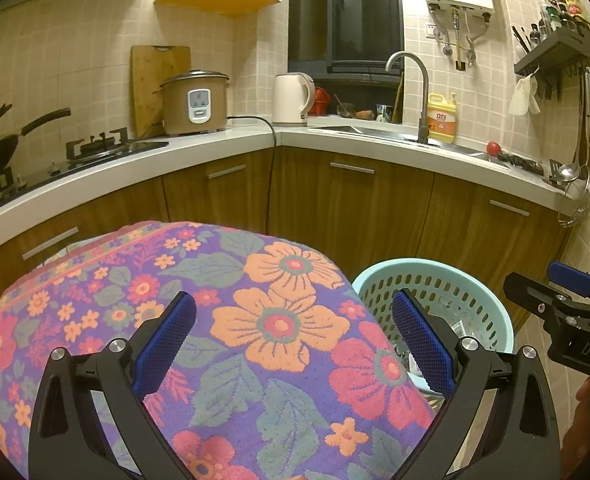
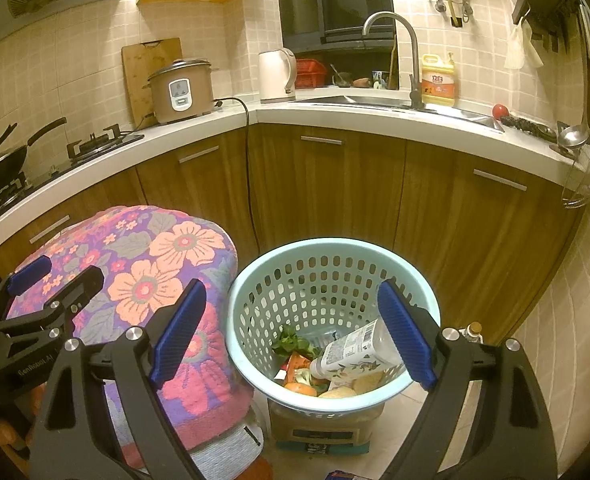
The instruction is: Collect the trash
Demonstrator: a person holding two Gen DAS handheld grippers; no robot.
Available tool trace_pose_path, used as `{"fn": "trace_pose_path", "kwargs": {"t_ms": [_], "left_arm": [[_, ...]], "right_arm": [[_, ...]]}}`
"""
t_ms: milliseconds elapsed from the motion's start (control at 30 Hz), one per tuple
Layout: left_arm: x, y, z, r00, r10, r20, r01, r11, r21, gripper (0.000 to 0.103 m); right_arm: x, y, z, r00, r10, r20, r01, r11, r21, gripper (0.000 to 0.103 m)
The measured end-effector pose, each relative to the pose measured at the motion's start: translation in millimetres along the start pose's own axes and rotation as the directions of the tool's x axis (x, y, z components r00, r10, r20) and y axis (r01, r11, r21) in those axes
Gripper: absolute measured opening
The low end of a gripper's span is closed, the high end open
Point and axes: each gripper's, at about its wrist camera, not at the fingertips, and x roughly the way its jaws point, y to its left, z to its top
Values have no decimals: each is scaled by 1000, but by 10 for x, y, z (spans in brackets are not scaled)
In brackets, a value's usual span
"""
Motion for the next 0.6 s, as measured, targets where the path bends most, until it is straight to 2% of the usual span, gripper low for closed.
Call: {"fn": "trace_pose_path", "kwargs": {"t_ms": [600], "left_arm": [[-6, -6, -7, 1000, -2, -1, 2, 1000, 5, 95]], "right_arm": [[50, 3, -44, 1000, 1, -11, -1, 1000, 3, 83]]}}
